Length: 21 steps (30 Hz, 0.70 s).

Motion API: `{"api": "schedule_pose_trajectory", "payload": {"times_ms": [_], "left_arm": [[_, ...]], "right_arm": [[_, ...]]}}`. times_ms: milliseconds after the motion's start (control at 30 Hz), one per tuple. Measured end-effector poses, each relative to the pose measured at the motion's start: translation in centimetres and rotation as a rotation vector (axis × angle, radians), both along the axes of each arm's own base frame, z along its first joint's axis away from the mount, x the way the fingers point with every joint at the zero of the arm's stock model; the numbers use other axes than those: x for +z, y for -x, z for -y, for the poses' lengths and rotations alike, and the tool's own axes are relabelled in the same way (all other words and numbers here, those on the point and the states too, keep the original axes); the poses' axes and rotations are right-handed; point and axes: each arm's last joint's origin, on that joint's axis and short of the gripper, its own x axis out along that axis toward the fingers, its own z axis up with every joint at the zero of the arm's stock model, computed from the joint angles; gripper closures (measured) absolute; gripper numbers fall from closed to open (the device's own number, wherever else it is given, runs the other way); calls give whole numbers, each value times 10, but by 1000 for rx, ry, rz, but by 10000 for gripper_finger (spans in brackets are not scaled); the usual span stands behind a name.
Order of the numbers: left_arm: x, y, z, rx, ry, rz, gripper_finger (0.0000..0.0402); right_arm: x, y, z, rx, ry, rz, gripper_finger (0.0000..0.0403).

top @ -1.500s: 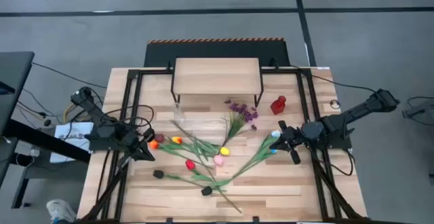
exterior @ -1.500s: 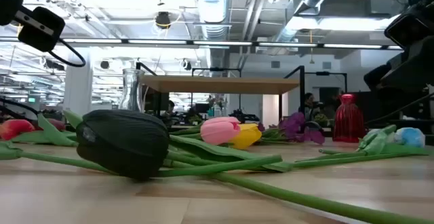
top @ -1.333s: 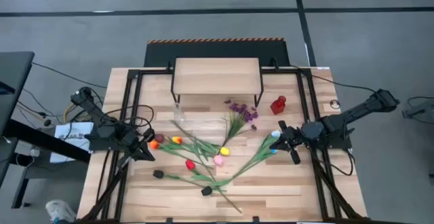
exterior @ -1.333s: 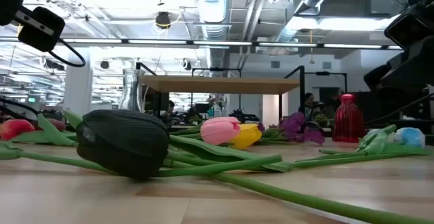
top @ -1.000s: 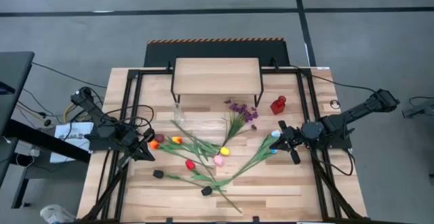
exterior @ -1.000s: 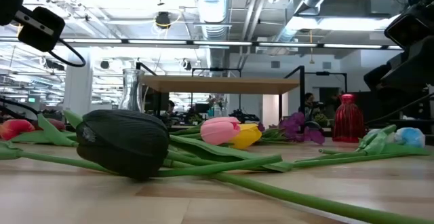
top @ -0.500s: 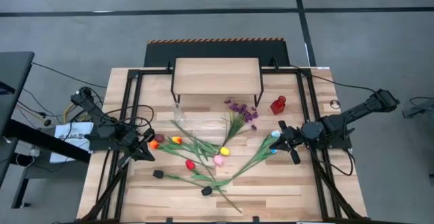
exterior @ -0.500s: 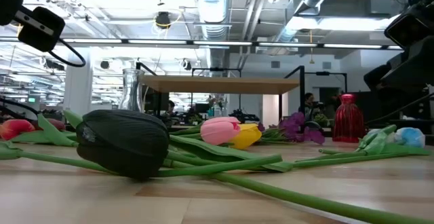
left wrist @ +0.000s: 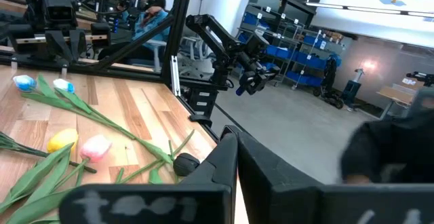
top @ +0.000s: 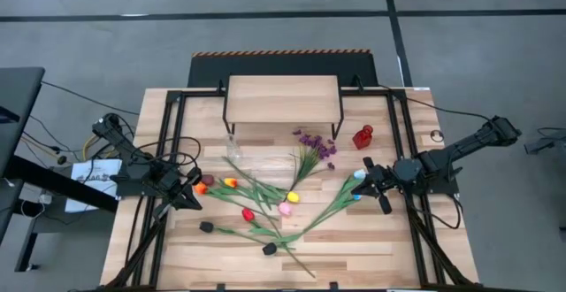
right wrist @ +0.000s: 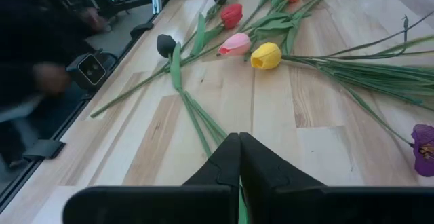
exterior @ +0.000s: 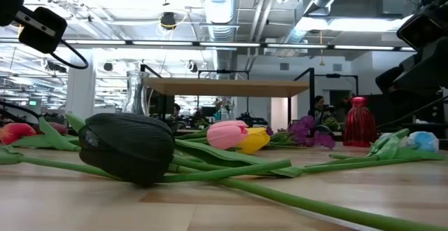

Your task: Pick and place flowers into a vace then onto a shelf

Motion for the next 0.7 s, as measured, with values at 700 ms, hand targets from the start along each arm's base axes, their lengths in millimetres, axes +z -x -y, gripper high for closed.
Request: {"api": "schedule_pose_trajectory", "payload": {"times_ms": [700], "left_arm": [[7,0,-2,71,-38,108,401]], "right_arm": [[11,10,-18,636,-62,63,403]]}}
